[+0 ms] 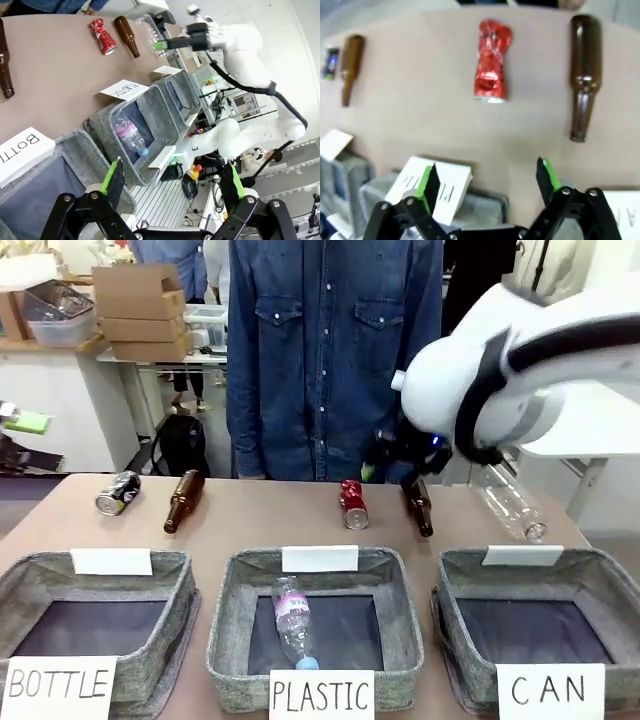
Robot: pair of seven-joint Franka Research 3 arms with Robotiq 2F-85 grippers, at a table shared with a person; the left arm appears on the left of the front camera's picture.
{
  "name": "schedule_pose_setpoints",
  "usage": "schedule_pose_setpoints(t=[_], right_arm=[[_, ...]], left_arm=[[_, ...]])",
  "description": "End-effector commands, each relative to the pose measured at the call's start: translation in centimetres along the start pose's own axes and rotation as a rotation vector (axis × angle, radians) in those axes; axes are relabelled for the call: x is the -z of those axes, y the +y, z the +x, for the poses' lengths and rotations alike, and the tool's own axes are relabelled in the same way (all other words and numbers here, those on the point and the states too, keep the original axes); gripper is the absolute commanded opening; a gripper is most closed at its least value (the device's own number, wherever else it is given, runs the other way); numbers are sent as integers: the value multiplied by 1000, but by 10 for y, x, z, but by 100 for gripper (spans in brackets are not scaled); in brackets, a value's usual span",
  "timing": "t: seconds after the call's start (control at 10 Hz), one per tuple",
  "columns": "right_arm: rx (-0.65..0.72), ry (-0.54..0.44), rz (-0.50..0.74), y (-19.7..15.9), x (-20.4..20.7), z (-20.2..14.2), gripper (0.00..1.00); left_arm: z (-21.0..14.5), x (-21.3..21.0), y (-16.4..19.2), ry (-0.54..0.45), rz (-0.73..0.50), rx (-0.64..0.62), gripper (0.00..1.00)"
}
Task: Sort the can waste into the basket.
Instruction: Pick up the can waste from the table and place it in the right Fabric basket.
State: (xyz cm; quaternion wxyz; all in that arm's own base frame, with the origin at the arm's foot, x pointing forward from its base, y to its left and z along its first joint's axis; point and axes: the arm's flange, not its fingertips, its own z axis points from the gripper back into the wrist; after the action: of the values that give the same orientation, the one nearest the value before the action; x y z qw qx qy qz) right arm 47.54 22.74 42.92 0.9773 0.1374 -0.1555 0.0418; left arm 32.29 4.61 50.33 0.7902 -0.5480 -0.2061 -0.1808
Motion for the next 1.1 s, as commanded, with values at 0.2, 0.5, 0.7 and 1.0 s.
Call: schedule_pose_setpoints(t=[0.2,0.5,0.7,1.0], right_arm=[[-16,53,-114,22,95,82,100],[-26,104,-156,22,152,102,100],[-24,135,-159,26,167,106,100],[-27,166,-176,26,168,108,100]], left_arm=[[1,0,-1,-14,-20,24,100],[1,0,-1,-14,-20,24,100],[1,0,-1,-14,-20,24,100],[1,0,-1,-14,-20,24,100]])
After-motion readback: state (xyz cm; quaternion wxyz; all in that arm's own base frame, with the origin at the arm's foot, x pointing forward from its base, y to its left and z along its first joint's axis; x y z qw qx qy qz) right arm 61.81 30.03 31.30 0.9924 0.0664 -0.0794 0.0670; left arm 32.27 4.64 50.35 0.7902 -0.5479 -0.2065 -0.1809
